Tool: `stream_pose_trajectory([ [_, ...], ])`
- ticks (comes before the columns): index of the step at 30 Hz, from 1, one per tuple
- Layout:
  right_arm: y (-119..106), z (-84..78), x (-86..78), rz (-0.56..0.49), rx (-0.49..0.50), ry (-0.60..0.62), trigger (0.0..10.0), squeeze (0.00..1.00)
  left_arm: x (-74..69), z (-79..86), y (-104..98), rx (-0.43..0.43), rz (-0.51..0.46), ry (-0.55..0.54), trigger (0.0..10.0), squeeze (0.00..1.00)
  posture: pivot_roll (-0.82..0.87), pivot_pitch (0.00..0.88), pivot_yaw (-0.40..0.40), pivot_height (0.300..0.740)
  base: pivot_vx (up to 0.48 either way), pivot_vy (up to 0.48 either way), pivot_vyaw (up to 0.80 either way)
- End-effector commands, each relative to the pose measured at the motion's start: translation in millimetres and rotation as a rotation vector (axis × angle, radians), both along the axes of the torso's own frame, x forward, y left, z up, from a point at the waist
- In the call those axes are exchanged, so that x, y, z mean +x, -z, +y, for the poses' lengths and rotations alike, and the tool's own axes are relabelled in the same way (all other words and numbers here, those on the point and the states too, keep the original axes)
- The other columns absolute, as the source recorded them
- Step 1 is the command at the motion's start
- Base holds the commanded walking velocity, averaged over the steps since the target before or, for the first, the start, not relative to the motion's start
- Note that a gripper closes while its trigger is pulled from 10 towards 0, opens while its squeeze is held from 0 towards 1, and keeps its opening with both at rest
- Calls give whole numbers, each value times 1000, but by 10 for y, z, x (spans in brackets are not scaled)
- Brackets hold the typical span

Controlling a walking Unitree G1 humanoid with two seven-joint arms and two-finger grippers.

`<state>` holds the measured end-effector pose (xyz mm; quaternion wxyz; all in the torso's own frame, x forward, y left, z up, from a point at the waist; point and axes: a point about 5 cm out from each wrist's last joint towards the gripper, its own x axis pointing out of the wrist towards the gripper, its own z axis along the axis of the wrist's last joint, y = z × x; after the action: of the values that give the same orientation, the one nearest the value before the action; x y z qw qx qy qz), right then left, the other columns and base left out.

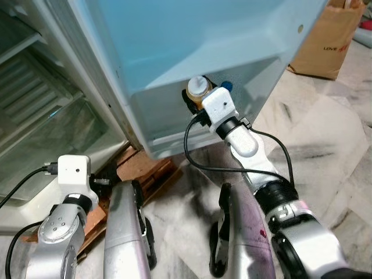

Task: Restocking fridge

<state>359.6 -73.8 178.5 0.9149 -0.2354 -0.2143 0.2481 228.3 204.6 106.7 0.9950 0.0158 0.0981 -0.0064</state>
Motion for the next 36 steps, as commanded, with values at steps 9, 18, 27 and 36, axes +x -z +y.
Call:
stream_pose_trajectory([
  [9,466,23,-81,56,-180,26,10000,0,-44,-21,-19,2,7,6,10000,0,172,332,27,529,0,0,0],
  [18,757,-22,-192,118,-225,31,10000,0,-68,-18,-9,8,14,10,10000,0,172,340,26,529,0,0,0],
  [27,840,61,-263,257,-72,-32,10000,0,-64,-39,2,8,18,15,10000,0,175,336,21,529,0,0,0],
  [36,549,68,-321,58,14,-66,10000,0,-59,-55,8,10,19,24,10000,0,169,339,29,529,0,0,0],
])
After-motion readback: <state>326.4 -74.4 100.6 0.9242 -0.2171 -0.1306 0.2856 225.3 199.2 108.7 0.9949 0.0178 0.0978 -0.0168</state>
